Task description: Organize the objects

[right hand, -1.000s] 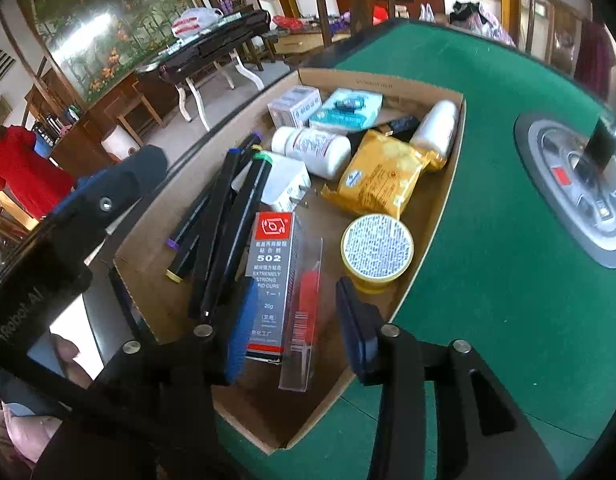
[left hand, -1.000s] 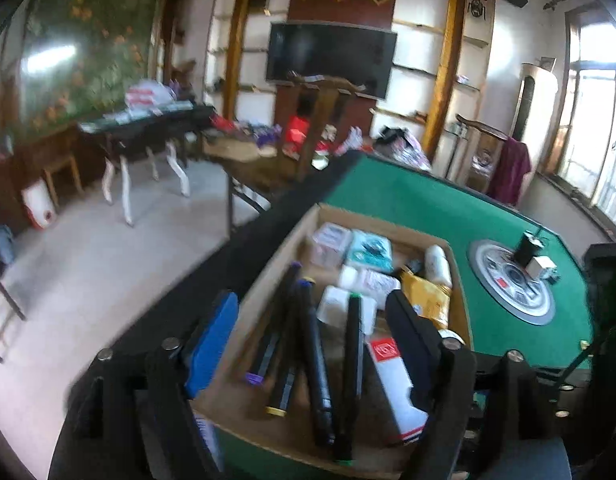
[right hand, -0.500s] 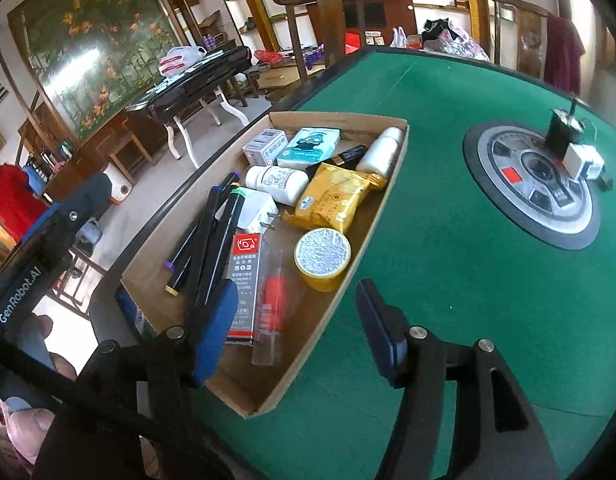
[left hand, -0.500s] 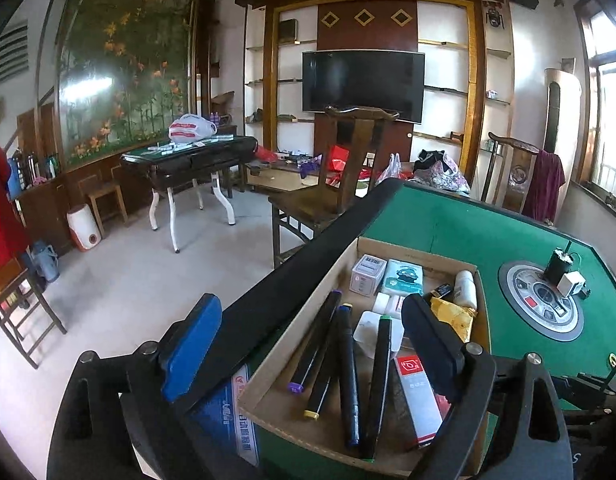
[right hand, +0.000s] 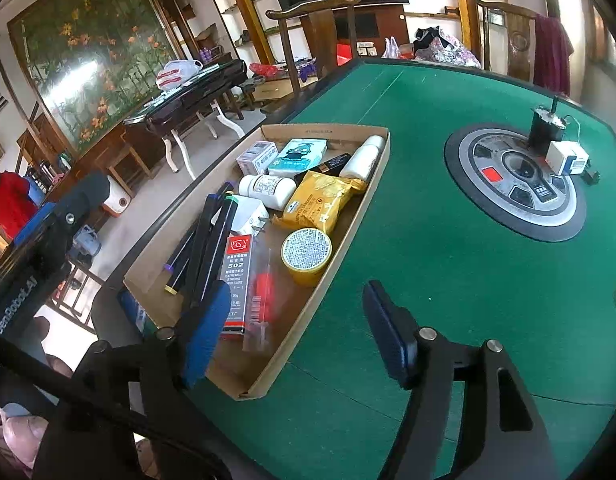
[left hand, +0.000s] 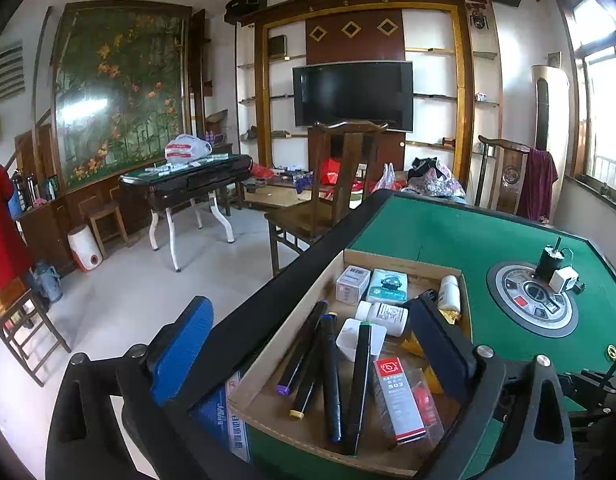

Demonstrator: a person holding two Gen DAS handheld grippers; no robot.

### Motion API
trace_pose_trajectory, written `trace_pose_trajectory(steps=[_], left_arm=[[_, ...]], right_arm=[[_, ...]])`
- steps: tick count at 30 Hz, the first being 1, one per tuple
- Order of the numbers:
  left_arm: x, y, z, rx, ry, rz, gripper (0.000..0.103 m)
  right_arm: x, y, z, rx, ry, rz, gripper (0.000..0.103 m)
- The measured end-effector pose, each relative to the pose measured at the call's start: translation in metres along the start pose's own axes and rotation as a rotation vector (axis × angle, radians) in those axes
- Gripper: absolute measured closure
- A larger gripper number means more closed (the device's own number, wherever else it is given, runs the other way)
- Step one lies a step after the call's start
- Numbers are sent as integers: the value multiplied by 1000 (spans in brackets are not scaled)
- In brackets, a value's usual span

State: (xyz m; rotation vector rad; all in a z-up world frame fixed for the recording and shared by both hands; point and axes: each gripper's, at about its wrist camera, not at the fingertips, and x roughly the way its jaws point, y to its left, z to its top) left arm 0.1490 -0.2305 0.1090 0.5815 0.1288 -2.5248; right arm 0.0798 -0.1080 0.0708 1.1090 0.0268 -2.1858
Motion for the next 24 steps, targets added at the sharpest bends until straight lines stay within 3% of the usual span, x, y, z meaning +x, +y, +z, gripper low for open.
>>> trace_pose_trajectory(steps=[9, 14, 20, 24], left_arm=[[-20, 0, 3, -19, -84, -61, 2], [-22, 5, -5, -71, -88, 19, 2], [-3, 19, -9, -142, 30, -28, 2], [2, 25, -13, -158, 49, -19, 2]], right_arm=[[0, -3, -3, 10, -2, -6, 35], [-4, -3, -4, 5, -22, -26, 35], [-7, 2, -8, -24, -36, -63, 35], [-5, 15, -13, -88, -46, -110, 35]])
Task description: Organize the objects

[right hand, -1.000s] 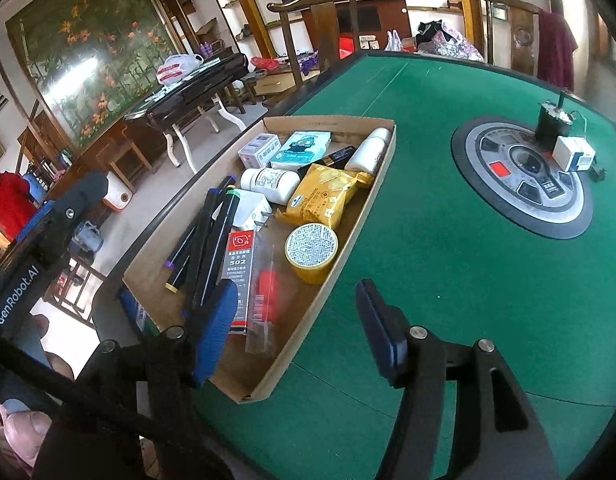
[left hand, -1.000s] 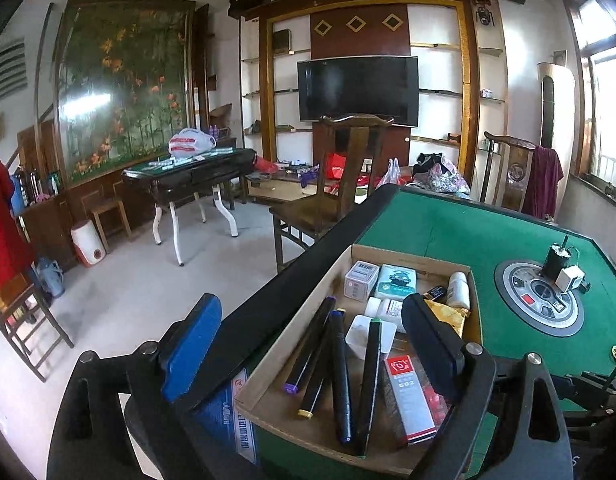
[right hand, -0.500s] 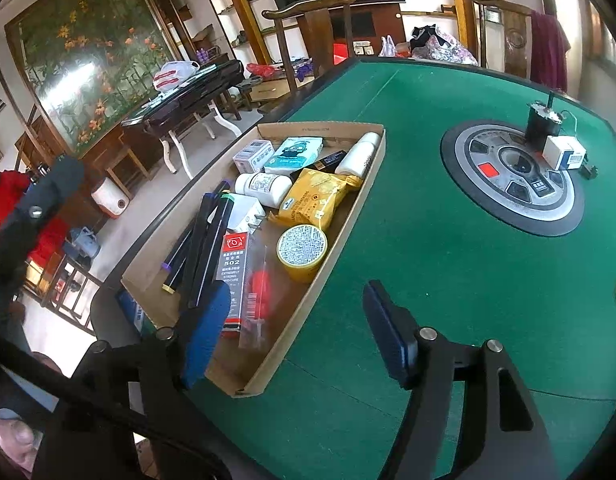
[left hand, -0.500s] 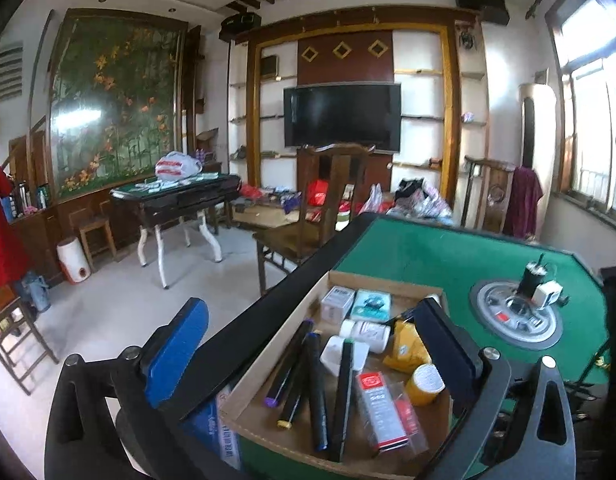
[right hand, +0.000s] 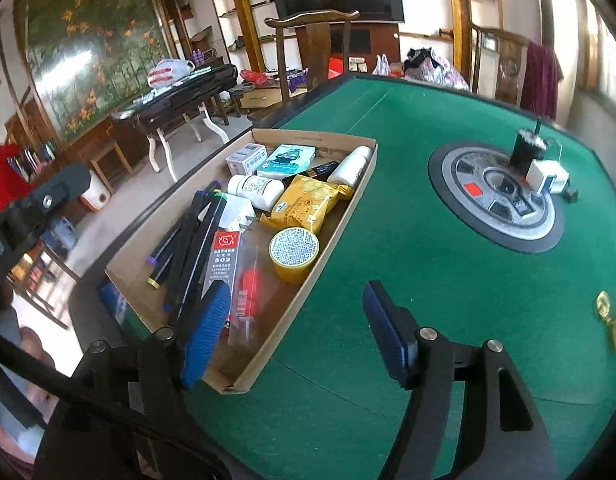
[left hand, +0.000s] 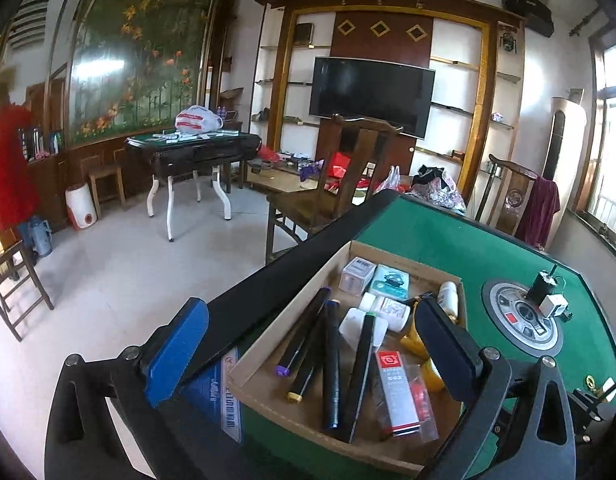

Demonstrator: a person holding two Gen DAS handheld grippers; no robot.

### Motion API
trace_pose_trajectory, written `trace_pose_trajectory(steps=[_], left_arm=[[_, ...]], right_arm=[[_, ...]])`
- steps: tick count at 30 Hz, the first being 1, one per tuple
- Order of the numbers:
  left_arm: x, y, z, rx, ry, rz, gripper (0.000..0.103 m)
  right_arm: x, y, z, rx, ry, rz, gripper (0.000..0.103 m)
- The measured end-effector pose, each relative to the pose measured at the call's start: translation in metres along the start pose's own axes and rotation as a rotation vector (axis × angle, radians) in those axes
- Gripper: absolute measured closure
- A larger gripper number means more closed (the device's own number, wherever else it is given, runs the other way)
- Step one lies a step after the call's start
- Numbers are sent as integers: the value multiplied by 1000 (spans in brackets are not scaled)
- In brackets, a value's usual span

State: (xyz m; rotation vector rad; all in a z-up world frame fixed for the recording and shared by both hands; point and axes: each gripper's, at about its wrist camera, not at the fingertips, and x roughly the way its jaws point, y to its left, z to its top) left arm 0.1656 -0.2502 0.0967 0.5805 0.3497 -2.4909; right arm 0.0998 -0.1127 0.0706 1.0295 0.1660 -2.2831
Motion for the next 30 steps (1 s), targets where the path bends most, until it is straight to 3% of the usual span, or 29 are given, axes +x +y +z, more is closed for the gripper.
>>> trace_pose_trajectory(steps=[12, 19, 30], left_arm=[[9, 9, -9, 13, 16, 44, 2], [11, 7, -11, 31, 37, 23, 2], [17, 13, -10, 4, 79, 59, 2]], right_arm=[[5, 34, -13, -137, 1, -46, 34], [5, 41, -16, -166, 2, -66, 34], [9, 42, -8, -205, 23, -132, 34]])
